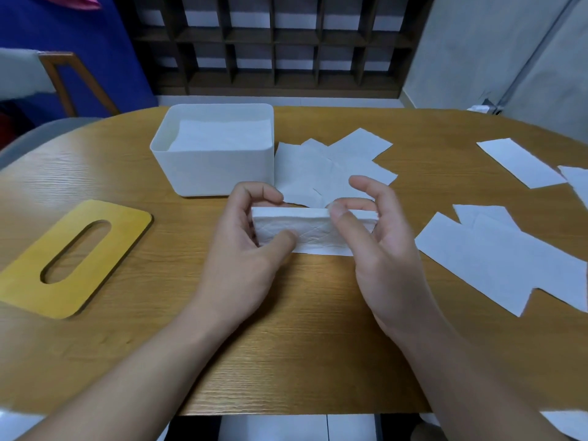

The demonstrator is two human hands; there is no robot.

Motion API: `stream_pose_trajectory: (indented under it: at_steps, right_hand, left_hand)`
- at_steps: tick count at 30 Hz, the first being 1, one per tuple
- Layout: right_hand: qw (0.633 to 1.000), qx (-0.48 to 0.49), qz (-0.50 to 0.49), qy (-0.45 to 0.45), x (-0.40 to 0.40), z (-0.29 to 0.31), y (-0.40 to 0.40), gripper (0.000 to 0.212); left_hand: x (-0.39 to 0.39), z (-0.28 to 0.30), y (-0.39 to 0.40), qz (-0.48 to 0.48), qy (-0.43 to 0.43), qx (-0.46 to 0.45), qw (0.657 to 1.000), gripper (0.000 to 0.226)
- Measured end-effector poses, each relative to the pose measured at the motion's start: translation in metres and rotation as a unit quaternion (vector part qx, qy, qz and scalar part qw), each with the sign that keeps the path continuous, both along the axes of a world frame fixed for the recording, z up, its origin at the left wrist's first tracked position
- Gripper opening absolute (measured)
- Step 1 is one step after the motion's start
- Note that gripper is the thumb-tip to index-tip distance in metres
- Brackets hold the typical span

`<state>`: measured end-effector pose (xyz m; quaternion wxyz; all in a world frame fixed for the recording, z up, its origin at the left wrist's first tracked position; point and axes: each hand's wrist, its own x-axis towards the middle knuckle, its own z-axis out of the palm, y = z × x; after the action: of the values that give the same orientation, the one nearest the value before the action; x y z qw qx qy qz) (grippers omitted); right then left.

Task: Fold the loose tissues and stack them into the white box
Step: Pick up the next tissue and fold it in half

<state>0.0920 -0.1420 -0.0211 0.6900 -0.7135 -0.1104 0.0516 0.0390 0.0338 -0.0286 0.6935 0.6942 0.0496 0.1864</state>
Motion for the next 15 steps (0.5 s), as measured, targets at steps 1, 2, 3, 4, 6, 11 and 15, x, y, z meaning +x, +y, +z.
stream_pose_trajectory:
  at_steps: [1,2,3,4,6,11,15]
  right_hand:
    - [1.0,0.006,-0.004,-0.001,0.0003,0.0004,0.0007,0.038]
    - [1.0,0.014,-0.007,-0.001,0.0007,0.0009,0.0013,0.033]
    - [1.0,0.022,-0.01,-0.003,0.001,0.0015,0.0015,0.029]
    - [1.0,0.025,-0.014,-0.009,0.0011,0.002,0.0013,0.027]
    - [1.0,0.021,-0.016,-0.016,0.0011,0.0023,0.001,0.025]
    - [1.0,0.014,-0.013,-0.013,0.002,0.002,0.0002,0.028]
    - [1.0,0.024,-0.009,-0.008,-0.0015,0.0049,0.0016,0.024]
  left_hand:
    - [0.0001,0.0002,-0.0011,0.001,-0.004,0.007,1.0,0.043]
    - [-0.0001,0.0011,-0.0023,0.004,-0.008,0.016,1.0,0.045]
    - [0.0001,0.0019,-0.0031,0.007,-0.011,0.027,1.0,0.047]
    - [0.0002,0.0026,-0.0037,0.01,-0.015,0.038,0.999,0.048]
    - [0.0006,0.002,-0.0034,0.018,-0.011,0.048,0.999,0.051]
    - [-0.0005,0.0011,-0.0028,0.021,0.0,0.083,0.996,0.055]
    - [-0.0007,0.0019,-0.0046,0.01,0.0,0.095,0.995,0.056]
